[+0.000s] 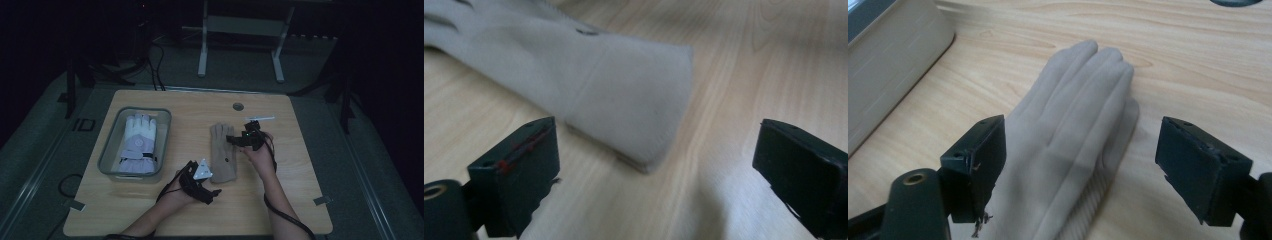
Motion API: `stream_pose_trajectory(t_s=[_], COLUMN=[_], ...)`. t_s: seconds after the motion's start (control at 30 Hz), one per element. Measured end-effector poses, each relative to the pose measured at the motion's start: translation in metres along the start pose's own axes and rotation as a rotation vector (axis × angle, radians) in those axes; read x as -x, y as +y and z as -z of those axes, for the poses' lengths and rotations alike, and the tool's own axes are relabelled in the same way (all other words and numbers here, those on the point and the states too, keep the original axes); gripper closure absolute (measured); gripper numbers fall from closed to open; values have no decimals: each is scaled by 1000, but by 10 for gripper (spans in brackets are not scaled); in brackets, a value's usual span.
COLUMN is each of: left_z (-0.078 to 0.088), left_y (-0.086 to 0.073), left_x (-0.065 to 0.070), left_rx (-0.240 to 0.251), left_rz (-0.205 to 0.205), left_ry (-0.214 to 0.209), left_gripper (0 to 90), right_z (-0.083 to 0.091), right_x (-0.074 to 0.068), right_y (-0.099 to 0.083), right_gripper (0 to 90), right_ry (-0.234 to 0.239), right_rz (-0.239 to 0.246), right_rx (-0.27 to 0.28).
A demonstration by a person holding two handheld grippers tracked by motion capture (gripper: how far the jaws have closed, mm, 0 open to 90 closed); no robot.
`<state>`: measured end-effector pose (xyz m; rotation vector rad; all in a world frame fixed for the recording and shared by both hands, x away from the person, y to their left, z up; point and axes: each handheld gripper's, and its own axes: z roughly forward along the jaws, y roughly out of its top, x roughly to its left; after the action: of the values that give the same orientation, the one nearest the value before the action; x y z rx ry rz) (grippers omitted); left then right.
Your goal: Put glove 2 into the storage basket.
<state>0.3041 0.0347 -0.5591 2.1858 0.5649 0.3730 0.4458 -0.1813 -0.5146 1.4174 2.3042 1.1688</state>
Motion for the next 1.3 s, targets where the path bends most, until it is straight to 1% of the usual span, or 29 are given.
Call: stream_pose_trajectory(t_s=[0.07,0.1,0.13,0.17,0.23,0.37,0.4,0.47,0.5,0.53,0.57,0.6,0.63,0.67,0.7,0.73,0.77,0.8,0.87,0.9,0.93,1.0,1.03,1.07,1.13,1.2,1.23,1.27,1.3], left_z=[-2,-4,-6,-8,-10,-17,-19,-23,-25,-26,-28,-29,-32,-32,-33,-33,-33,-34,-35,-35,-36,-35,-34,-34,-31,-28,-26,-24,-22], left_y=[3,5,7,9,11,14,14,14,14,14,14,13,13,13,14,15,16,17,20,21,22,24,24,24,25,27,28,29,30], left_x=[0,0,0,1,2,3,3,3,4,5,5,7,8,7,6,5,4,3,2,2,3,2,2,1,2,3,4,5,6], left_rx=[3,-4,-7,-13,-21,-37,-40,-46,-49,-56,-63,-67,-83,-80,-83,-86,-90,-96,-109,-116,-122,-125,-124,-128,-128,-131,-136,-129,-128], left_rz=[-23,-34,-52,-62,-90,-108,-112,-121,-126,-129,-136,-146,-161,-154,-146,-147,-143,-137,-136,-142,-144,-146,-137,-136,-144,-146,-157,-160,-155], left_ry=[0,9,10,21,32,23,12,2,-4,-8,-18,-23,-19,-22,-12,-7,-3,7,28,43,64,69,64,60,66,65,72,73,77], left_gripper=[66,66,72,87,112,145,148,176,182,205,207,222,227,245,289,326,348,392,480,560,612,734,754,773,793,800,804,805,806], right_z=[-6,-9,-13,-18,-27,-42,-45,-49,-51,-51,-51,-51,-51,-51,-51,-51,-51,-52,-52,-51,-51,-50,-49,-48,-45,-44,-43,-41,-40], right_x=[0,-1,-3,-4,-5,-6,-6,-6,-6,-6,-7,-7,-8,-9,-9,-9,-9,-9,-9,-9,-9,-9,-9,-10,-11,-12,-13,-15,-17], right_y=[2,4,5,5,5,2,1,-1,-3,-3,-3,-3,-3,-3,-3,-2,-2,-2,-1,0,0,0,1,2,6,8,9,10,11], right_gripper=[215,215,215,215,215,216,224,251,270,320,333,368,389,411,457,461,482,504,539,564,583,631,646,666,705,717,722,724,724], right_ry=[7,10,7,4,0,-23,-25,-32,-36,-42,-45,-46,-47,-50,-48,-46,-48,-46,-45,-41,-41,-41,-41,-40,-36,-31,-28,-31,-20], right_rz=[-3,1,9,15,7,-1,-6,1,14,21,30,36,50,58,58,50,51,50,27,19,11,4,1,2,-7,3,9,15,16], right_rx=[4,-2,1,-7,-27,-71,-82,-101,-102,-101,-103,-104,-108,-113,-119,-122,-123,-127,-132,-131,-129,-124,-125,-129,-137,-149,-148,-147,-144])
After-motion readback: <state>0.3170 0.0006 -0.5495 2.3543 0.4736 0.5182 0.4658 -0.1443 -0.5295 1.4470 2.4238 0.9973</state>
